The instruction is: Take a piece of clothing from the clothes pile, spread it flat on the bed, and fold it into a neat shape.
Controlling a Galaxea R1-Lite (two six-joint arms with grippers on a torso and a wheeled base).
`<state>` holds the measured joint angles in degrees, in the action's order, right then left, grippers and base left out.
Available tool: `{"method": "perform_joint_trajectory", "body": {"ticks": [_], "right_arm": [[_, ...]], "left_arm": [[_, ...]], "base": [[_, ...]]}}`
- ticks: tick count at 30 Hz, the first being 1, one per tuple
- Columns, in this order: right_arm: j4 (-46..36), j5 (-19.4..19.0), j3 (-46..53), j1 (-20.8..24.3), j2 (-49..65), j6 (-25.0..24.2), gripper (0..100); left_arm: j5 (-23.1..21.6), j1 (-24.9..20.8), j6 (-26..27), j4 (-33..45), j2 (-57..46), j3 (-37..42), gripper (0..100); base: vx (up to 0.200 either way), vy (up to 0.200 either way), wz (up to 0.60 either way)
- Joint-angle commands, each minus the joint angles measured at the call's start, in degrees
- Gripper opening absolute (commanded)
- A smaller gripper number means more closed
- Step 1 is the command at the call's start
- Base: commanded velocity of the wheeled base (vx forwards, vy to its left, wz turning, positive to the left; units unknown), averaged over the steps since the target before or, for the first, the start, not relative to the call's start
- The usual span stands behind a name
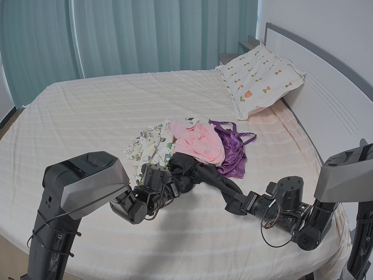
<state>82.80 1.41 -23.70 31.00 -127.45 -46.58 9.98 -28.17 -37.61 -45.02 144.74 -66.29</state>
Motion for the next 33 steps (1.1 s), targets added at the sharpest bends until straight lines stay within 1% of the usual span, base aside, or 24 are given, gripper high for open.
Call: {"method": "perform_joint_trajectory", "body": {"ticks": [1, 4, 5, 6, 7, 9, 13, 14, 15, 16, 18, 20, 24, 25, 29, 31, 33], "right_arm": [[0.1, 0.0, 0.0, 0.0, -0.2, 0.0, 0], [0.1, 0.0, -0.1, -0.1, -0.1, 0.0, 0], [0.1, 0.0, -0.1, -0.1, -0.2, 0.0, 0], [0.1, 0.0, 0.0, -0.1, -0.2, 0.0, 0], [0.1, -0.1, 0.1, 0.0, -0.2, 0.0, 0], [0.1, 0.0, 0.1, 0.0, -0.3, 0.0, 0], [0.5, -0.1, 0.0, -0.1, -0.2, -0.1, 0], [0.5, -0.1, 0.0, -0.1, -0.2, -0.1, 0], [2.5, -0.2, 0.1, 0.0, 0.3, -0.3, 0], [4.2, -0.2, 0.3, 0.0, 0.4, -0.3, 0], [6.9, -0.1, 0.9, 0.3, 0.7, 0.0, 0], [6.9, -0.2, 1.3, 0.5, 2.4, 0.0, 0], [6.8, -0.9, 1.1, 0.6, 8.7, 0.1, 0], [6.8, -1.1, 1.0, 0.6, 10.4, 0.3, 0], [6.8, -3.5, -0.2, 1.7, 19.8, 1.2, 0], [6.5, -4.9, -1.5, 1.4, 25.0, 1.6, 0], [4.3, -6.1, -3.1, 1.0, 29.9, 1.6, 0]], "left_arm": [[-0.1, 0.0, -0.2, 0.3, 3.2, -3.4, 100], [-0.1, -0.1, -0.3, 2.5, 3.7, -5.9, 100], [0.0, -0.1, -0.3, 3.5, 4.1, -7.4, 0], [0.1, 0.0, -0.3, 3.9, 4.2, -7.8, 0], [0.6, 0.0, -0.3, 5.8, 4.7, -10.0, 0], [1.6, 0.1, -0.3, 7.1, 5.0, -10.9, 0], [4.3, 0.1, -0.7, 7.1, 4.6, -9.6, 0], [4.3, 0.1, -0.7, 7.1, 4.6, -9.6, 0], [5.8, 0.0, -3.1, 6.3, 3.5, -7.4, 0], [6.0, 0.0, -4.8, 5.6, 2.0, -6.0, 0], [6.1, -0.7, -7.8, 3.4, -2.1, -1.6, 0], [6.0, -1.7, -9.7, 0.4, -7.1, 4.3, 0], [5.9, -3.3, -9.6, -7.3, -17.6, 15.1, 0], [5.9, -3.5, -9.6, -8.3, -20.4, 16.6, 0], [6.7, -5.4, -9.3, -9.2, -32.4, 20.5, 0], [7.3, -5.8, -8.8, -8.9, -38.2, 20.8, 0], [7.4, -6.1, -7.7, -8.6, -43.0, 20.9, 0]], "base": [[0.0, 0.0, 0.0], [0.0, 0.0, 0.0], [0.0, 0.0, 0.0], [0.0, 0.0, 0.0], [0.0, 0.0, 0.0], [0.0, 0.0, 0.0], [0.0, 0.0, 0.0], [0.0, 0.0, 0.0], [0.0, 0.0, 0.0], [0.0, 0.0, 0.0], [0.0, 0.0, 0.0], [0.0, 0.0, 0.0], [0.0, 0.0, 0.0], [0.0, 0.0, 0.0], [0.0, 0.0, 0.0], [0.0, 0.0, 0.0], [0.0, 0.0, 0.0]]}}
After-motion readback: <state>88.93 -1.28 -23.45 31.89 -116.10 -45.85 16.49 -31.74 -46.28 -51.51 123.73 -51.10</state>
